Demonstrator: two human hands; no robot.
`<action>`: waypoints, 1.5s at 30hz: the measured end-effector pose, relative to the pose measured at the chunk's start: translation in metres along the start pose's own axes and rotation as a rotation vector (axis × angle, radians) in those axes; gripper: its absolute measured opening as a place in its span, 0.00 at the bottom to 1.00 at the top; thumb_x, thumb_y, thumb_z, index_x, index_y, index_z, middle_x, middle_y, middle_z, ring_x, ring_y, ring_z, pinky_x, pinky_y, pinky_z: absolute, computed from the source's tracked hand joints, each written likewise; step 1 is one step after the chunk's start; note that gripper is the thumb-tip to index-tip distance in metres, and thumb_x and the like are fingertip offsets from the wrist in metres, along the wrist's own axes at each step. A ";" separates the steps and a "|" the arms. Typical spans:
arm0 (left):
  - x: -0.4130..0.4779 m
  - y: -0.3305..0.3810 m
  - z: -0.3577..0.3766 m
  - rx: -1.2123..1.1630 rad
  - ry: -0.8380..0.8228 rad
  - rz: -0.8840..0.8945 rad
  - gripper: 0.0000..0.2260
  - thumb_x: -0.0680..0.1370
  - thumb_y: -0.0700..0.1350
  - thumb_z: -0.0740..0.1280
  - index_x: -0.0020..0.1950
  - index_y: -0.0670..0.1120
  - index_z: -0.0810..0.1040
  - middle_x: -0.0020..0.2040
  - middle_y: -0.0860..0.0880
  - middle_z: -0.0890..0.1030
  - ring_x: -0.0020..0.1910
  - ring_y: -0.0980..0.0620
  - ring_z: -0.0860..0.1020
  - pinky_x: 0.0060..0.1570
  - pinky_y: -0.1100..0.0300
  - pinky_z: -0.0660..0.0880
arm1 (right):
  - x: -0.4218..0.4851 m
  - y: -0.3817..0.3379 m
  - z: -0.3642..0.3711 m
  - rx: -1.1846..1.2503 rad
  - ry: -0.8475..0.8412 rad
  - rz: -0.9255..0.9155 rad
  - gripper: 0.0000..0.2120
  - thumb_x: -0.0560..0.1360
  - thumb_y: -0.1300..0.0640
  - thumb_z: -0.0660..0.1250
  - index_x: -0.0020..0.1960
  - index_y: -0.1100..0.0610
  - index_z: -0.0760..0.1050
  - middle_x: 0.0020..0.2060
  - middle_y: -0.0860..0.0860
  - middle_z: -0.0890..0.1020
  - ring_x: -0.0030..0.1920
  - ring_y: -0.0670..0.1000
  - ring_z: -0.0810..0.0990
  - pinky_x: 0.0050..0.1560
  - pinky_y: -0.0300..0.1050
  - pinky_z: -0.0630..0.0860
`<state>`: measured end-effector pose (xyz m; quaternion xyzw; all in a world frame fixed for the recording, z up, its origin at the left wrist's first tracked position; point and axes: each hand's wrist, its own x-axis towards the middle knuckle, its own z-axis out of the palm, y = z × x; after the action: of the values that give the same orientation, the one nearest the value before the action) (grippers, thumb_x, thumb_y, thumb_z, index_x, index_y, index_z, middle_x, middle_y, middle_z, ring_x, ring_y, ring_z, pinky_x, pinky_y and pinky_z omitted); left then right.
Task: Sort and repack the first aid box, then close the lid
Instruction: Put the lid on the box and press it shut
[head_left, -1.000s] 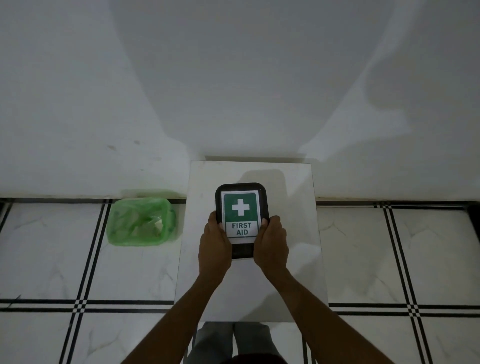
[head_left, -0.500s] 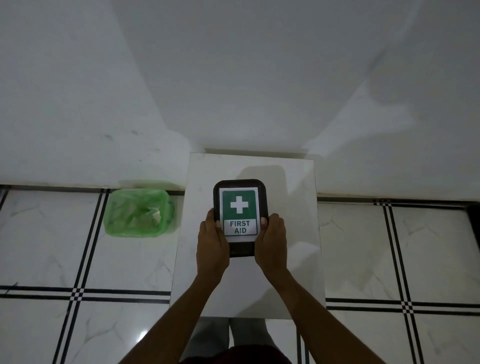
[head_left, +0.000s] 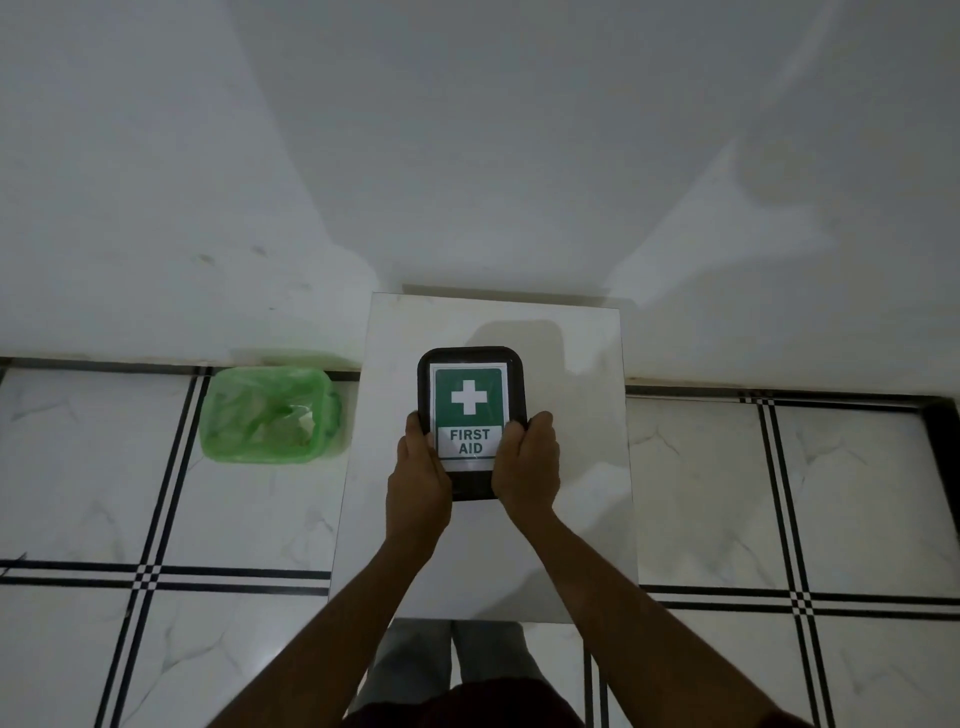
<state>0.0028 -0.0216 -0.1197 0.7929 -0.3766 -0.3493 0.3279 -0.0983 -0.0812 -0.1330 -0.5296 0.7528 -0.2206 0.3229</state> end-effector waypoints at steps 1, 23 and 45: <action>0.000 0.000 0.000 -0.015 -0.011 -0.001 0.24 0.77 0.58 0.48 0.70 0.50 0.60 0.57 0.47 0.77 0.52 0.50 0.79 0.48 0.48 0.81 | 0.001 0.000 0.002 0.006 0.014 0.018 0.14 0.78 0.45 0.53 0.44 0.56 0.64 0.39 0.55 0.79 0.36 0.52 0.79 0.33 0.45 0.80; 0.064 0.026 0.010 -0.096 0.242 -0.213 0.21 0.81 0.56 0.49 0.42 0.41 0.70 0.34 0.50 0.75 0.33 0.53 0.74 0.30 0.62 0.66 | 0.043 -0.014 0.007 0.294 -0.050 0.007 0.14 0.81 0.50 0.53 0.40 0.57 0.62 0.32 0.52 0.75 0.32 0.47 0.76 0.29 0.36 0.72; 0.076 0.015 0.013 0.338 0.011 0.101 0.32 0.75 0.59 0.47 0.74 0.55 0.34 0.79 0.49 0.47 0.77 0.46 0.54 0.60 0.36 0.71 | 0.046 -0.020 0.011 -0.147 -0.252 -0.463 0.42 0.72 0.29 0.41 0.75 0.57 0.44 0.76 0.55 0.51 0.75 0.52 0.49 0.71 0.48 0.50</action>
<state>0.0230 -0.0954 -0.1382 0.8187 -0.4676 -0.2599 0.2089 -0.0877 -0.1306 -0.1392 -0.7328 0.5796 -0.1654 0.3157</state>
